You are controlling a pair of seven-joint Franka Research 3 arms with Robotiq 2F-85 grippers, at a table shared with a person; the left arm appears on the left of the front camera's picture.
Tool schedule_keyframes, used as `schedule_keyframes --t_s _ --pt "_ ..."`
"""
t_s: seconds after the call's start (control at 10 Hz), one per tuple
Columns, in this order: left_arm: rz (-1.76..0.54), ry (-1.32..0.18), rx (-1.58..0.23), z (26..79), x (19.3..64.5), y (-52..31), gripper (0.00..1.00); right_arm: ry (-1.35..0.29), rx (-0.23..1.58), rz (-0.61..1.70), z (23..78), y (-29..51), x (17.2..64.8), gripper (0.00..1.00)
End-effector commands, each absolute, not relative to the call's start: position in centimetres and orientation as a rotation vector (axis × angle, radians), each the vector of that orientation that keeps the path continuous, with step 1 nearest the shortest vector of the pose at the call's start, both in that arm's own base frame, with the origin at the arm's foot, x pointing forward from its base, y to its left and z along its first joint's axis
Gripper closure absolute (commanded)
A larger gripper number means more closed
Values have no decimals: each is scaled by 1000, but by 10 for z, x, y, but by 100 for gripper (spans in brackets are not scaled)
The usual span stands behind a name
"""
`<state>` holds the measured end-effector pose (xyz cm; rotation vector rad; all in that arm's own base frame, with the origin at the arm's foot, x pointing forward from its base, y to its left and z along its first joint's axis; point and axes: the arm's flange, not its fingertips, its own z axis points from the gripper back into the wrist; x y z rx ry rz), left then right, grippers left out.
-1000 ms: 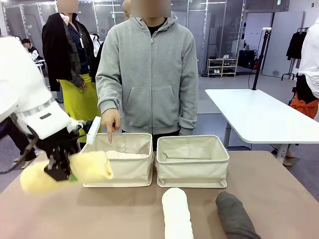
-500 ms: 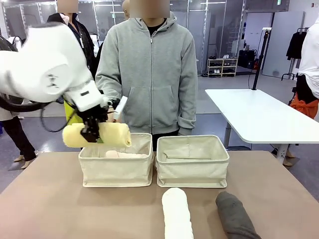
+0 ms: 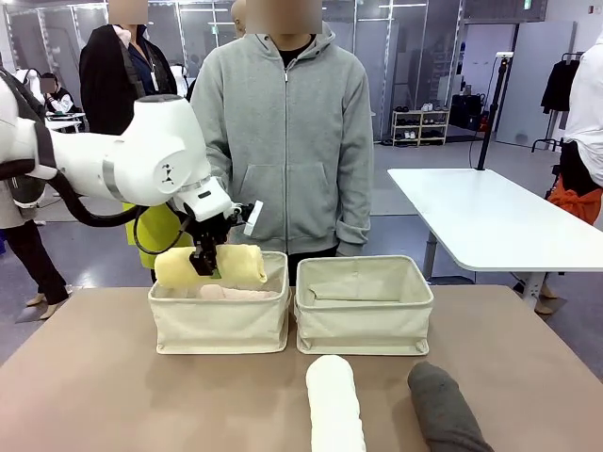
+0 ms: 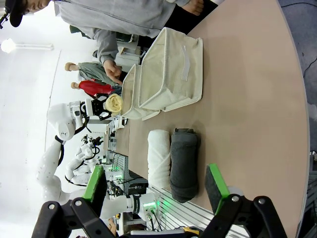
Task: Divide the towels into two baskets.
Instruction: Pick up one hotel-folded towel from the bottom of the table and place it in the Fabric basket indicated by the person.
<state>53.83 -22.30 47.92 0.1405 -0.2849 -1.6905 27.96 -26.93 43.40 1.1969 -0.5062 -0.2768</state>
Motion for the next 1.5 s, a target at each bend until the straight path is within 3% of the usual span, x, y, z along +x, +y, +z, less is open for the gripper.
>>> schedule_keyframes --t_s 0.0,0.3,0.6,0.7,1.2,1.4 --pt "-1703 -286 149 467 557 -227 63 -517 1205 -273 437 -269 279 0" --pt "-1717 -223 116 444 569 -236 63 -517 1205 -273 437 -269 279 0" --pt "-1687 -189 121 433 571 -234 9 -517 1205 -273 437 -269 279 0" --pt "-1681 -186 125 433 570 -233 0 -517 1205 -273 437 -269 279 0" --pt "-1633 -216 137 445 548 -225 0 -517 1205 -273 437 -269 279 0" --pt "-1678 -222 115 435 568 -234 0 -517 1205 -273 437 -269 279 0"
